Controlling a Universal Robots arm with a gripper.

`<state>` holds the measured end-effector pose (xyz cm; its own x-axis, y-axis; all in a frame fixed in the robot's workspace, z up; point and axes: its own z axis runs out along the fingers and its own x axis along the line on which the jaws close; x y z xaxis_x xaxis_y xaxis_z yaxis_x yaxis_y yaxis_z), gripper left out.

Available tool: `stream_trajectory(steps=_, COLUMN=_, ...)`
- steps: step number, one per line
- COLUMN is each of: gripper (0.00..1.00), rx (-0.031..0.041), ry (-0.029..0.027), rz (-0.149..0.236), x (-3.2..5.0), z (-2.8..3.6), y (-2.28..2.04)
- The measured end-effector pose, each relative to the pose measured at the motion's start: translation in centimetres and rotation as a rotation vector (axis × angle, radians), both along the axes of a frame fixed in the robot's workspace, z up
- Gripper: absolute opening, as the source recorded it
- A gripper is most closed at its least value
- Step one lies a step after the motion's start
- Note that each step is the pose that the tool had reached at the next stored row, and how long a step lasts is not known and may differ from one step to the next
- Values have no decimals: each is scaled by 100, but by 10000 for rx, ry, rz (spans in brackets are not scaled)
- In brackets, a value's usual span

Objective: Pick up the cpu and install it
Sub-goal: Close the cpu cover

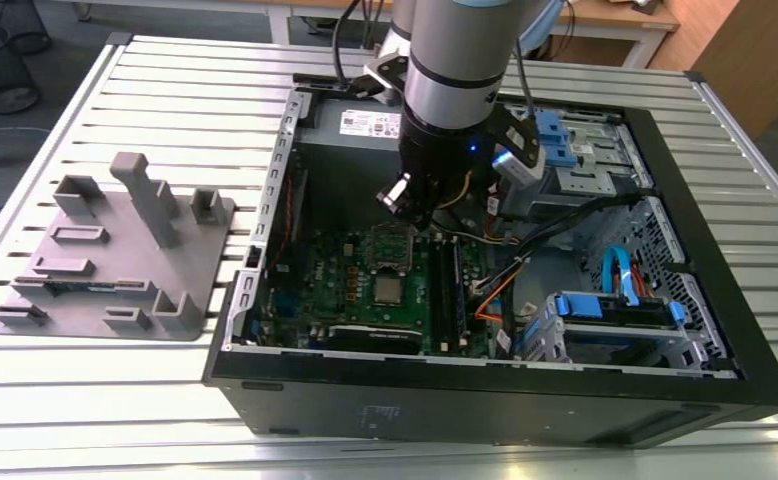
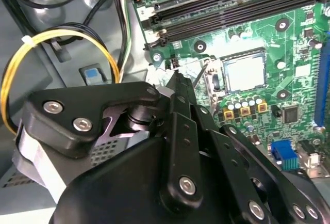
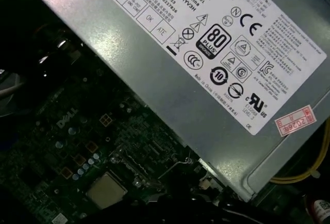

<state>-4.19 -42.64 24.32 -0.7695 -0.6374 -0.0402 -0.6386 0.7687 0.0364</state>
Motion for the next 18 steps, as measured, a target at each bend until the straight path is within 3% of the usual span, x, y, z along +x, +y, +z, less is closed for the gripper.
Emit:
stream_trajectory(steps=7, gripper=11, rx=0, ry=-19, rz=172, x=-58, z=0, y=-95)
stream_trajectory(steps=18, gripper=11, rx=-1, ry=-18, rz=305, x=-84, z=0, y=-299)
